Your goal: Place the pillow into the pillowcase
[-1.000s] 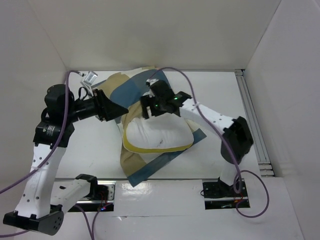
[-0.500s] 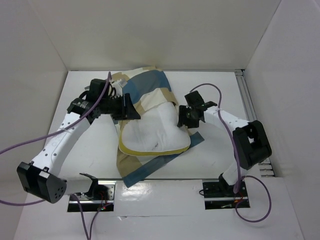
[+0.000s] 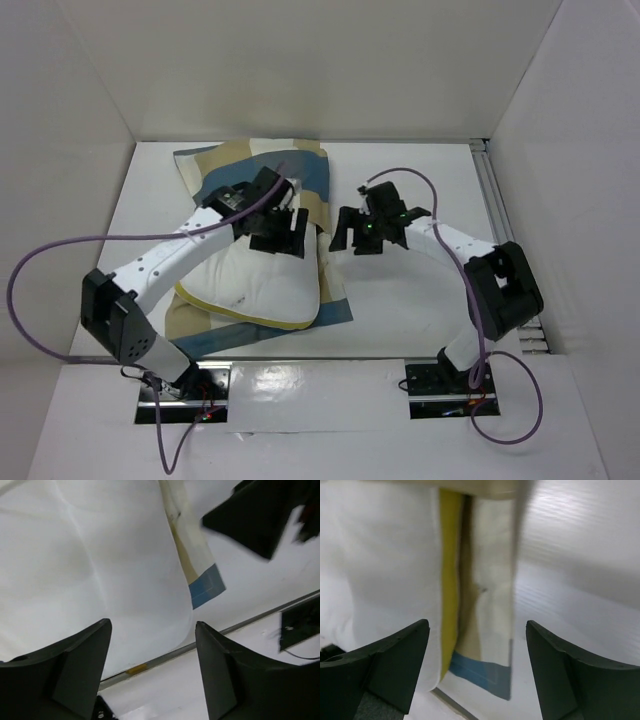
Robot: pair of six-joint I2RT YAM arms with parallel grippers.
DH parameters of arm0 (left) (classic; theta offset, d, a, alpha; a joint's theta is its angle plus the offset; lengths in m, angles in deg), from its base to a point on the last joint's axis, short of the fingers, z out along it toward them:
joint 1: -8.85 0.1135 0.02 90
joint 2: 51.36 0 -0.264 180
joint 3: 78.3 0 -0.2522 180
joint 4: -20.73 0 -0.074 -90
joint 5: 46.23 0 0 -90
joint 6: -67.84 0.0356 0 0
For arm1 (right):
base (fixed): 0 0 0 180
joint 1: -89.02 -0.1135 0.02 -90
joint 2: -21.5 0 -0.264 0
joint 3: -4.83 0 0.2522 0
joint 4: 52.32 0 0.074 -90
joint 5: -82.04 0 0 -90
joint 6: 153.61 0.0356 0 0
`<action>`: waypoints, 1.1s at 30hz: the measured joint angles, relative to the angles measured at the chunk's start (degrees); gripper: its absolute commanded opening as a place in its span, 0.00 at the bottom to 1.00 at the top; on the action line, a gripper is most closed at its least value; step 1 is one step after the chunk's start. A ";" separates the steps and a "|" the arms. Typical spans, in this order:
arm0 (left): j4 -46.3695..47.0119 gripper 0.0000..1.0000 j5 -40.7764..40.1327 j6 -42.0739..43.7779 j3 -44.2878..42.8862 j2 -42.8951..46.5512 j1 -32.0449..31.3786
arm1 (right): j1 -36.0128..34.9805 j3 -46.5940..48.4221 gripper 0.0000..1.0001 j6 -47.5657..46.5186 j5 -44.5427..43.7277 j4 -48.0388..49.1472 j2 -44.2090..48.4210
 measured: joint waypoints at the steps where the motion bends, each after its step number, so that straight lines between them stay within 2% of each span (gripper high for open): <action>1: -0.39 0.85 -1.81 -0.07 -0.02 -1.40 -1.62 | 1.92 -0.87 0.86 0.07 0.09 0.17 0.59; 3: -1.01 0.87 -5.09 -0.28 -0.04 -4.15 -4.07 | 5.62 -3.21 0.88 0.17 0.15 0.07 2.16; 4: -1.27 0.96 -6.40 -0.42 -0.07 -5.64 -5.29 | 7.30 -4.37 0.88 0.24 0.17 0.00 3.08; 5: -1.44 1.00 -7.82 -0.48 -0.09 -6.95 -6.14 | 8.28 -5.27 0.88 0.22 0.24 -0.07 3.80; 10: -1.42 1.00 -12.81 -1.95 -0.13 -11.56 -8.20 | 9.38 -7.30 0.91 -0.48 1.29 -0.26 5.95; 15: 0.00 1.00 -15.80 -2.71 -2.56 -17.59 -8.63 | 6.97 -7.30 0.91 -1.16 1.97 -0.15 4.39; 16: 0.44 0.95 -16.39 -3.08 -2.91 -18.99 -8.63 | 6.14 -7.28 0.91 -1.36 1.86 -0.15 3.58; 17: 0.74 0.86 -16.90 -3.30 -2.97 -20.00 -8.68 | 5.40 -7.23 0.91 -1.60 1.75 -0.17 2.71; 18: 0.83 0.70 -17.46 -3.52 -2.97 -20.81 -8.70 | 4.63 -7.04 0.91 -1.81 1.42 -0.22 1.73; 19: 0.87 0.41 -18.08 -3.56 -2.97 -21.20 -8.70 | 3.87 -6.64 0.91 -2.05 1.11 -0.24 0.57; 20: 0.92 0.00 -18.56 -3.78 -2.97 -21.62 -8.70 | 3.13 -5.97 0.92 -2.38 0.59 -0.37 -0.70; 22: 0.83 0.00 -19.19 -2.82 -3.02 -21.79 -8.04 | 1.81 -3.89 0.92 -2.99 -0.24 -0.44 -3.65; 27: 1.75 0.00 -14.14 -2.78 -3.15 -20.33 -3.76 | -0.17 1.73 0.92 -4.52 -1.75 0.00 -9.73; 29: 2.62 0.00 -11.87 -2.36 -3.15 -18.84 -1.77 | -0.68 3.91 0.84 -5.05 -1.86 0.35 -11.65; 30: 3.17 0.00 -10.58 -1.84 -3.17 -17.92 -0.59 | -1.05 5.22 0.75 -5.25 -2.12 0.68 -12.87; 31: 3.48 0.00 -9.49 -1.64 -3.26 -17.20 0.20 | -1.33 6.12 0.42 -5.57 -2.16 0.98 -13.81; 33: 4.02 0.00 -7.23 -1.60 -3.63 -16.13 1.84 | -1.86 7.02 0.03 -6.10 -2.27 1.95 -15.28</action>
